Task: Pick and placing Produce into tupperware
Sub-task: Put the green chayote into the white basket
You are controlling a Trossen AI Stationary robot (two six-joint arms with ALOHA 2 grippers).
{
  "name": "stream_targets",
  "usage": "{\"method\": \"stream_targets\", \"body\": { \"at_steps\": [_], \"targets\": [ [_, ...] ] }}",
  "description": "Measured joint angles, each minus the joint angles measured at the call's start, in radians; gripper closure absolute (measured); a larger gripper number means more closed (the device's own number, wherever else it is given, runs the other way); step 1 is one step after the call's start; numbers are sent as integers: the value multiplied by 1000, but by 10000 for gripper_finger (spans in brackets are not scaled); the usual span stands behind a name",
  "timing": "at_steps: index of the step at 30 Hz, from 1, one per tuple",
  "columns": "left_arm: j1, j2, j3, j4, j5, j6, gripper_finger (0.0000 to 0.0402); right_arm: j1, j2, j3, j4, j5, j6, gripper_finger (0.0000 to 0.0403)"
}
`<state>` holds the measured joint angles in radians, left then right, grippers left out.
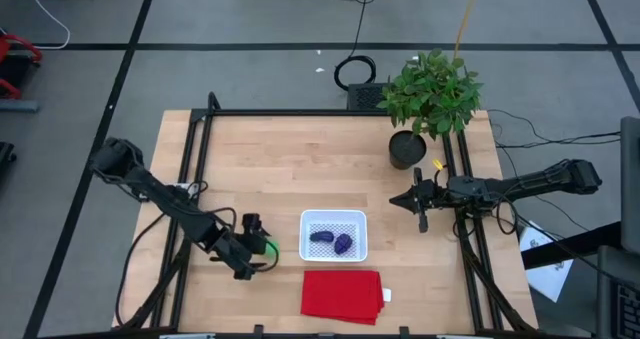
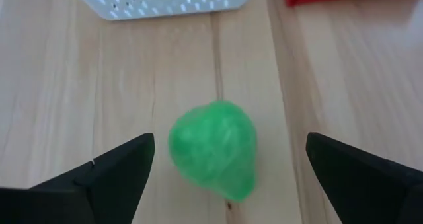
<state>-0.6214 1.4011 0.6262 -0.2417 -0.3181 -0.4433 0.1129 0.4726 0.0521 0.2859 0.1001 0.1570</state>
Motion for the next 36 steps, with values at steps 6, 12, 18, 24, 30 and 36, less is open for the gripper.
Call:
{"method": "stream_targets", "body": {
  "at_steps": [6,12,18,24,30,36],
  "targets": [
    [28,37,0,35,-6,-26,2,0,0,0,0,0,0,403],
    [45,74,0,34,-6,-38,2,0,0,0,-1,0,0,403],
    [64,81,0,29,1,-75,2,0,0,0,-3,0,0,403],
    [72,81,0,26,14,-93,2,0,0,0,-4,0,0,403],
    [72,107,-1,30,63,-110,2,0,0,0,-5,0,0,403],
    [72,138,0,34,62,-113,2,0,0,0,-6,0,0,403]
  ]
}}
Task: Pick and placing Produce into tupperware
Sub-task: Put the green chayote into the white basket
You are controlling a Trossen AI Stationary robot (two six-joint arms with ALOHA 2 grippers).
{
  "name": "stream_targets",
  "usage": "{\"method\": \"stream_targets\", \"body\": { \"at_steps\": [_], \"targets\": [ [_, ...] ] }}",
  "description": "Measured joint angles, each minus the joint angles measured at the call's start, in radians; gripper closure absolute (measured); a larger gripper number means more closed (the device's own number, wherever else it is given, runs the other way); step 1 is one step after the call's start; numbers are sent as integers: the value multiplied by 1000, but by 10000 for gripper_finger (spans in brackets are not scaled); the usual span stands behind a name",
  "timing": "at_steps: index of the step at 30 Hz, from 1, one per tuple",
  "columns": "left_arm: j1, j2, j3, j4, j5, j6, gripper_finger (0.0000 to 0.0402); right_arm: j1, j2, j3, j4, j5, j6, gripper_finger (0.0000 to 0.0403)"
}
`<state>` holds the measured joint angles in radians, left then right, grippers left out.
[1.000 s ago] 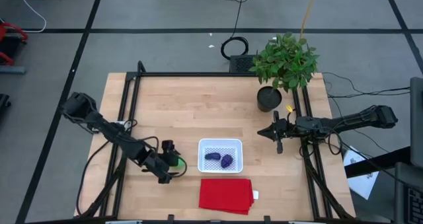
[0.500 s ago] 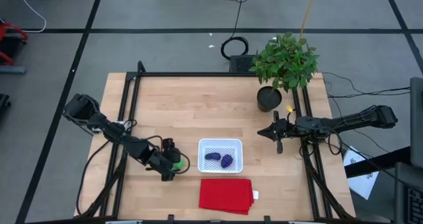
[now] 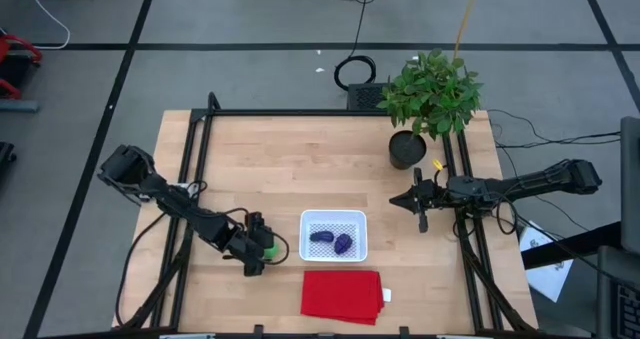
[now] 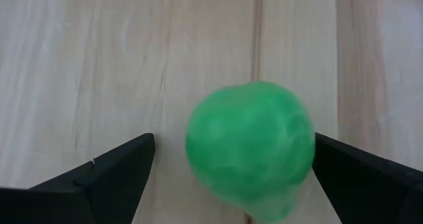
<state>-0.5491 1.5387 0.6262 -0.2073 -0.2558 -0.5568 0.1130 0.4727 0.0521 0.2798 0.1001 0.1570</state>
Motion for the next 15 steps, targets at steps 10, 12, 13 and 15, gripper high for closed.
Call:
{"method": "stream_targets", "body": {
  "at_steps": [10,12,13,15],
  "targets": [
    [0,4,1,6,0,2,38,0,0,0,0,0,0,403],
    [0,5,1,9,0,6,57,0,0,0,0,0,0,403],
    [0,5,0,15,1,15,66,0,0,0,0,0,0,403],
    [0,6,0,29,5,36,85,0,0,0,0,0,0,403]
  ]
}}
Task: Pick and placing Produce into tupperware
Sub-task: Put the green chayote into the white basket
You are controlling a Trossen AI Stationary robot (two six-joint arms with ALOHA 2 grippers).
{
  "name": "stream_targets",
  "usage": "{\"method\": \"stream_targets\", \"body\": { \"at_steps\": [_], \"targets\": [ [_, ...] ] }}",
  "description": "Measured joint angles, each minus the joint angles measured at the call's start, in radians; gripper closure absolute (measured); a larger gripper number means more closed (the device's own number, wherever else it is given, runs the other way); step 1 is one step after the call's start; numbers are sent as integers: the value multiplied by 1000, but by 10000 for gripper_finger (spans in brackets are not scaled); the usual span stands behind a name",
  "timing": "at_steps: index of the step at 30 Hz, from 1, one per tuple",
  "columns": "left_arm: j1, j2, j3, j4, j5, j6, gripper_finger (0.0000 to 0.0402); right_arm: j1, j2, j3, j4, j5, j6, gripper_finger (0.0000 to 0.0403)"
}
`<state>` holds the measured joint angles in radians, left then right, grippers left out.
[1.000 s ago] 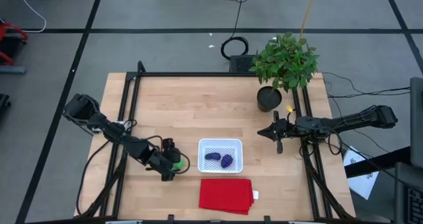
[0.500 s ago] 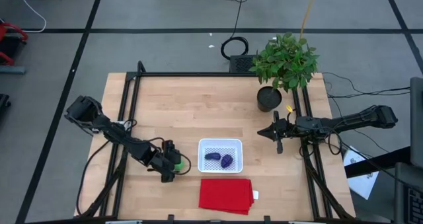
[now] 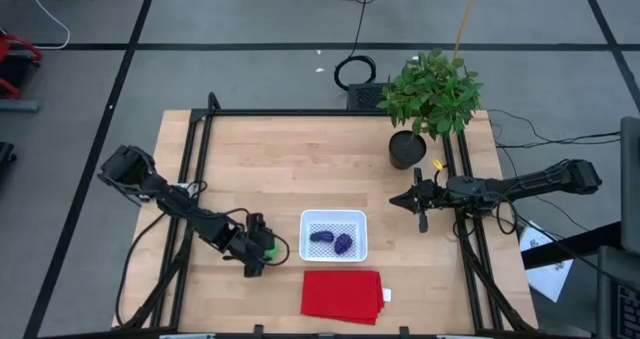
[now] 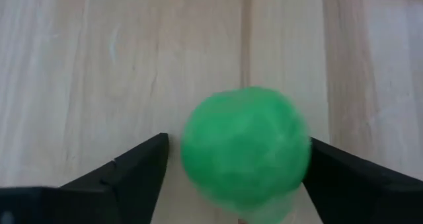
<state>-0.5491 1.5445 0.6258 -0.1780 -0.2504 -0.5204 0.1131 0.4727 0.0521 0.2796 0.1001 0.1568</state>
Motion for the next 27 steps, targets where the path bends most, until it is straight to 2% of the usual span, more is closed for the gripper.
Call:
{"method": "stream_targets", "body": {
  "at_steps": [13,17,23,27],
  "targets": [
    [20,-1,0,25,36,45,188,0,0,0,0,0,0,403],
    [29,-1,0,27,44,49,188,0,0,0,0,0,0,403],
    [35,-5,0,27,44,103,157,0,0,0,0,0,0,403],
    [53,-8,0,45,44,134,167,0,0,0,0,0,0,403]
  ]
}}
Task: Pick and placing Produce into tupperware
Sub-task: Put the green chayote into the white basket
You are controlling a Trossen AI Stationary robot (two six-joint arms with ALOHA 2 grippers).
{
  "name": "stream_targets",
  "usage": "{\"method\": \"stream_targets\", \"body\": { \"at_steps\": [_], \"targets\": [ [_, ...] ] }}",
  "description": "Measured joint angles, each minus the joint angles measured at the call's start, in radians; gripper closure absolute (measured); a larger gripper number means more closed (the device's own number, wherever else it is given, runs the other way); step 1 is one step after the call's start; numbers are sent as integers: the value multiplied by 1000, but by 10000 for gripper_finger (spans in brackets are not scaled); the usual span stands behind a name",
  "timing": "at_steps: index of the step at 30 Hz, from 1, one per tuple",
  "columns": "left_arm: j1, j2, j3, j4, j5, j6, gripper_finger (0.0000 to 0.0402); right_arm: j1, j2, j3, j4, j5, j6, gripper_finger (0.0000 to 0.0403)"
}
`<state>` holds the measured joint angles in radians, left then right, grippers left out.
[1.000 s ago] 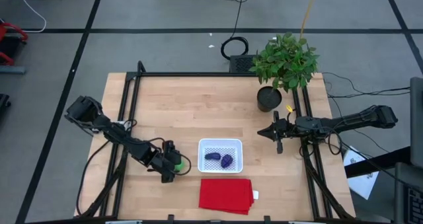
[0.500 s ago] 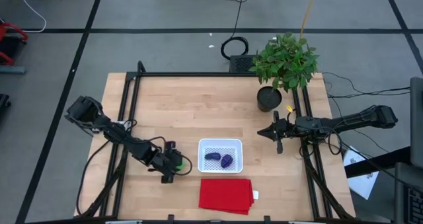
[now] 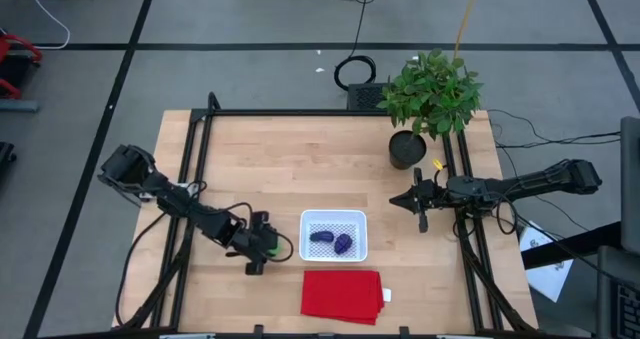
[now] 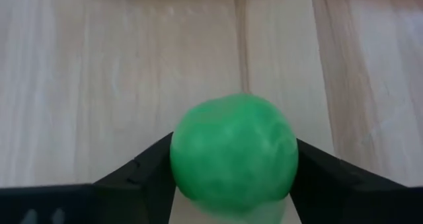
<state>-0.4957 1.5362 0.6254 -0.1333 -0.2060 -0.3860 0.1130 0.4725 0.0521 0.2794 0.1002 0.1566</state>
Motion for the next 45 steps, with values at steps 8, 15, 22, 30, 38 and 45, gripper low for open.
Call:
{"method": "stream_targets", "body": {
  "at_steps": [8,15,22,30,38,45],
  "targets": [
    [63,-37,2,31,50,56,184,0,0,0,0,0,0,403],
    [86,-117,30,15,52,169,166,0,0,0,0,0,0,403],
    [117,-182,120,-33,53,241,187,0,0,0,0,0,0,403],
    [151,-191,211,-60,78,328,167,0,0,0,-1,0,0,403],
    [198,-183,218,1,78,307,183,0,0,0,-1,0,-1,403],
    [230,-130,240,78,129,342,169,0,0,0,0,1,-4,403]
  ]
}}
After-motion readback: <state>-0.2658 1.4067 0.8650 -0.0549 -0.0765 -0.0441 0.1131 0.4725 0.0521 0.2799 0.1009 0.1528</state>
